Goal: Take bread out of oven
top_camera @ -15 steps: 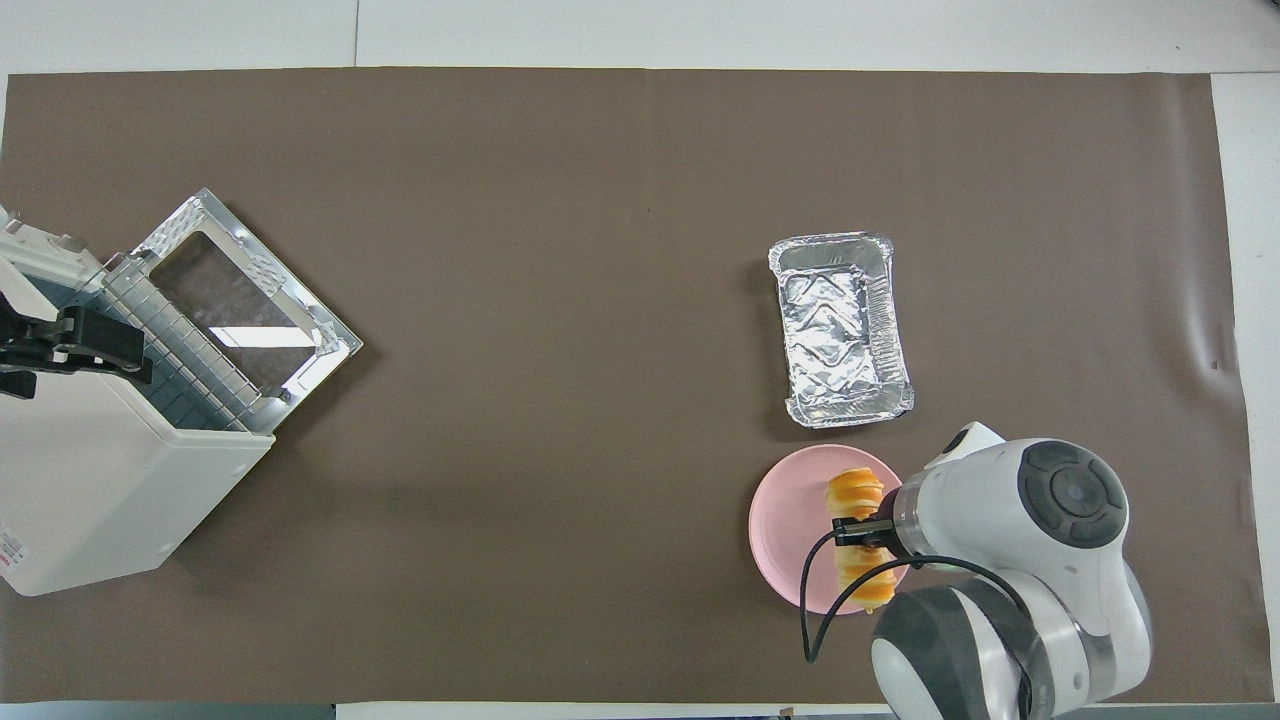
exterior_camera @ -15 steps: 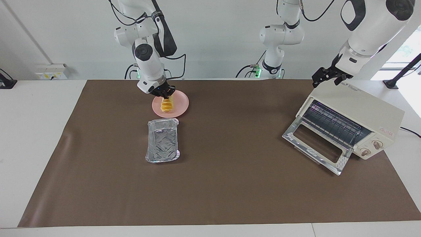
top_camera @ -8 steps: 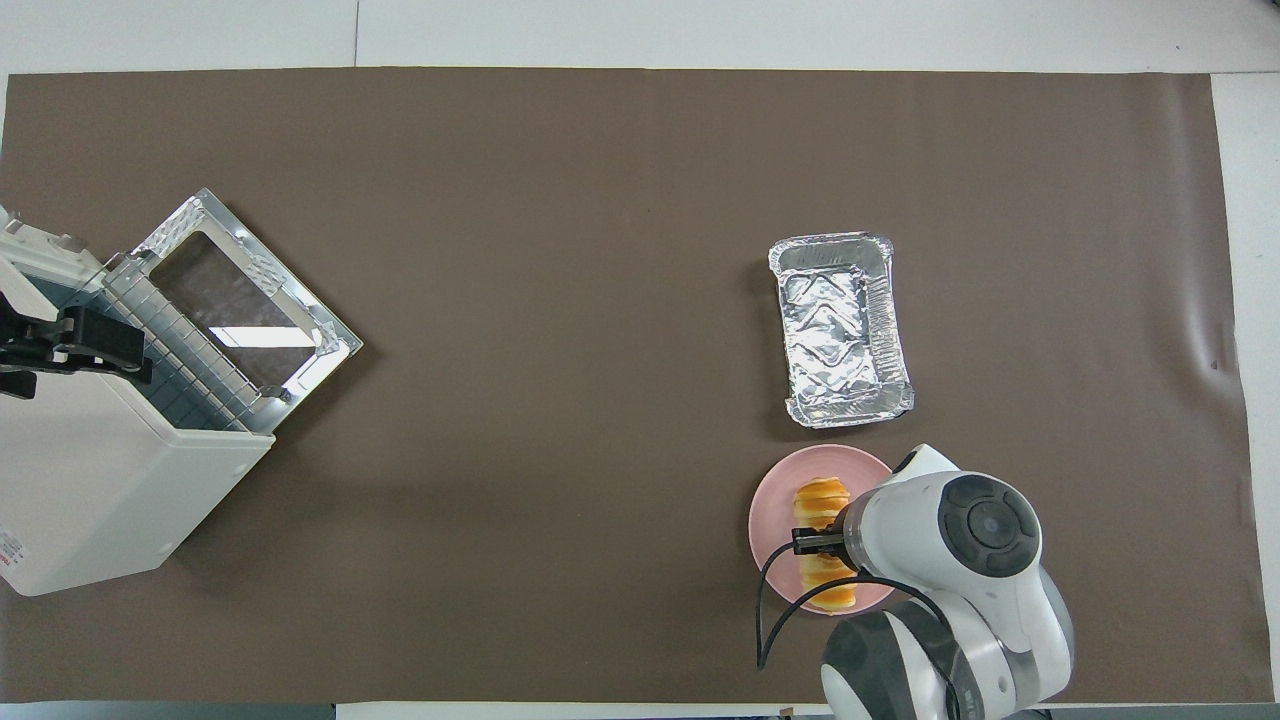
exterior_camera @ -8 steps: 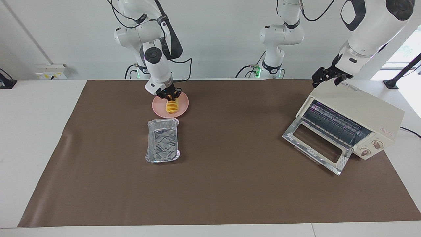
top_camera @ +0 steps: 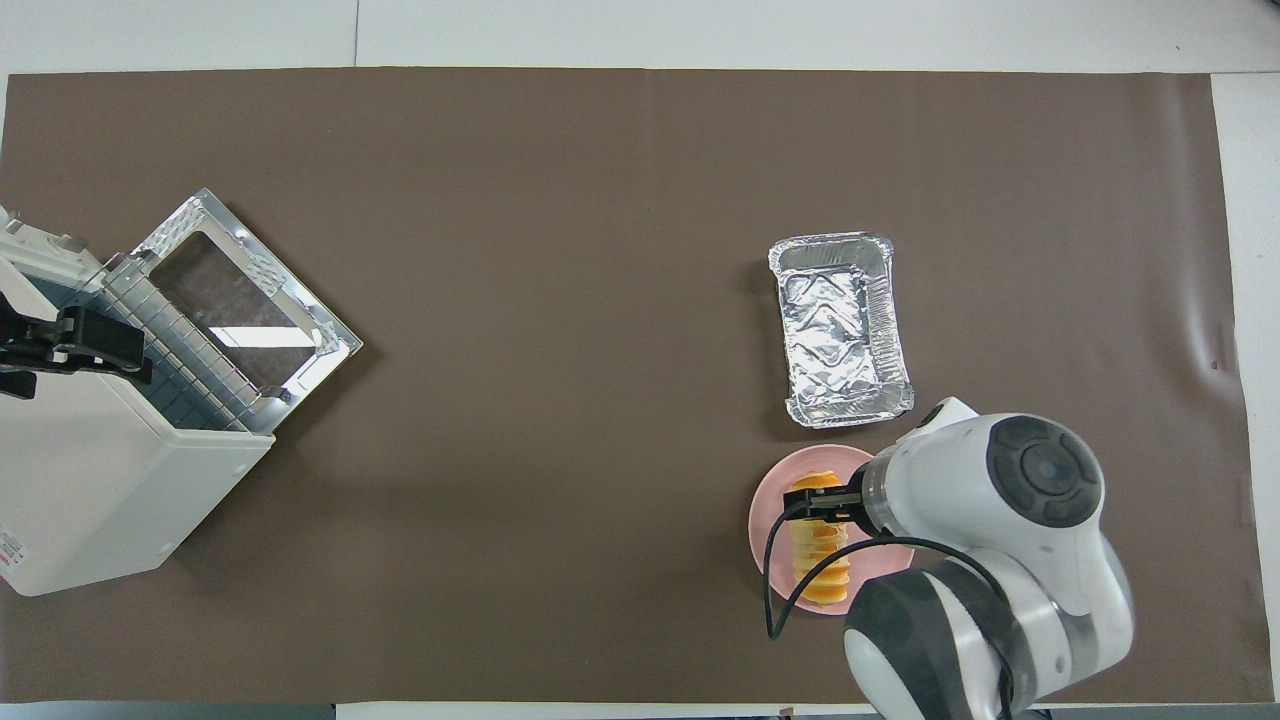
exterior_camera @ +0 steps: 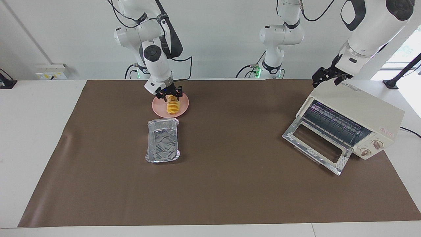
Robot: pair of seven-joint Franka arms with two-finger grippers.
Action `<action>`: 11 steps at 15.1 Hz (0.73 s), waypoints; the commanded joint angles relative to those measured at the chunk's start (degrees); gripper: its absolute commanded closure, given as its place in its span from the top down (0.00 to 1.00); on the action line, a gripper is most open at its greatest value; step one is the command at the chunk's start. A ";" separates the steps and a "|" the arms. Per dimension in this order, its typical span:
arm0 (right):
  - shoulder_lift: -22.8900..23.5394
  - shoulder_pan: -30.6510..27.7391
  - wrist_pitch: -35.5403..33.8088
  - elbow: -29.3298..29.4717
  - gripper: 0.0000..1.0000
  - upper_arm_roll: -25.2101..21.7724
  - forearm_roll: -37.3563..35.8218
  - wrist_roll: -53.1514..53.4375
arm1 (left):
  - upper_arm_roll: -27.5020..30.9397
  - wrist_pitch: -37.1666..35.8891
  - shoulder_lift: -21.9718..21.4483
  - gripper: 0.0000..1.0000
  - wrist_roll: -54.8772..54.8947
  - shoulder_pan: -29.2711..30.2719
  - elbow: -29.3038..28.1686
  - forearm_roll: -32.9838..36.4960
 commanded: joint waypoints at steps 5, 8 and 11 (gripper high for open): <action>2.96 -9.26 -8.24 16.77 1.00 0.32 -8.44 -15.60 | -0.10 -1.10 -0.17 1.00 0.01 0.28 0.63 0.61; 6.48 -11.03 -11.40 23.37 1.00 0.24 -11.01 -17.92 | -0.10 -1.10 -0.17 1.00 0.01 0.28 0.63 0.61; 11.56 -11.56 -18.07 31.27 1.00 -0.11 -7.51 -14.58 | -0.10 -1.10 -0.17 1.00 0.01 0.28 0.63 0.61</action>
